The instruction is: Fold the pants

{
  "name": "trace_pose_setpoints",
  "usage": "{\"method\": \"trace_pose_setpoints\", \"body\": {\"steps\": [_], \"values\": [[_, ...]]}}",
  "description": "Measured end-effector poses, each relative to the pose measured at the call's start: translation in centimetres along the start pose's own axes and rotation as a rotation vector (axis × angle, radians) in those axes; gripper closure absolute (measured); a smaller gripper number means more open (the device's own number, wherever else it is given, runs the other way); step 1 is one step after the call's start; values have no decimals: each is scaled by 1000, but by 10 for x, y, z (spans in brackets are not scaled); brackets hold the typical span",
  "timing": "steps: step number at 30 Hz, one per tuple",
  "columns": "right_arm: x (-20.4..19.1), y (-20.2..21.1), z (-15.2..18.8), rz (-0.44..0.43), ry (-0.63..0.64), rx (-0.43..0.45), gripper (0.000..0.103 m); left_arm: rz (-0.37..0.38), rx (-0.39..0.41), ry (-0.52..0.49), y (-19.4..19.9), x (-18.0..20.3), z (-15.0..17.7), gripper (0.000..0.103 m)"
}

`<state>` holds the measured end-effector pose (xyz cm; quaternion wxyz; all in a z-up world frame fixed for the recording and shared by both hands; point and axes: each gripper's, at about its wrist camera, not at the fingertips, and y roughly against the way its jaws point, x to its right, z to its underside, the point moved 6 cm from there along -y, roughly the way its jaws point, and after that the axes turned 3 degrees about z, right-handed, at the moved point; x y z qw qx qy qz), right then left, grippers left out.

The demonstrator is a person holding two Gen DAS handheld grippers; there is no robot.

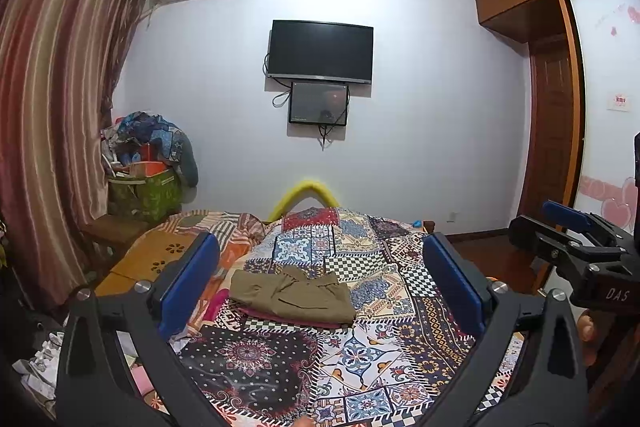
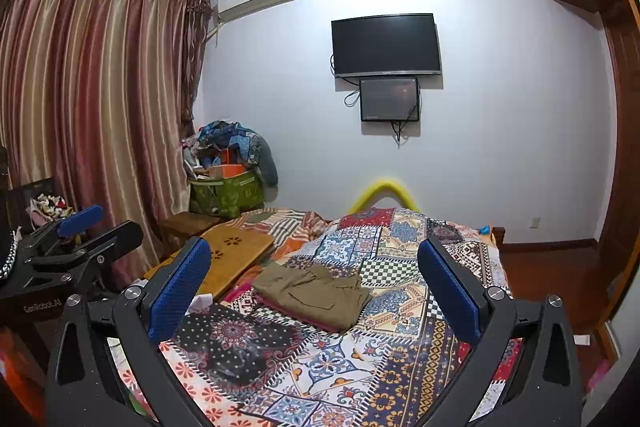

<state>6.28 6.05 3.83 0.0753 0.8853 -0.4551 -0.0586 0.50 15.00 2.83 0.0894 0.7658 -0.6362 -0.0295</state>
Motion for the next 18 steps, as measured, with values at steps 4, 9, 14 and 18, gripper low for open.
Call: {"method": "trace_pose_setpoints", "body": {"steps": [4,9,14,18], "values": [[1,0,0,2,0,2,0,10,-10,2,-2,2,1,0],[1,0,0,6,-2,2,0,17,-14,-1,-4,4,2,0],[2,1,1,6,-6,-2,0,21,-18,-10,-4,6,3,0],[3,0,1,8,-11,-4,0,21,-19,-11,-4,7,4,0]]}}
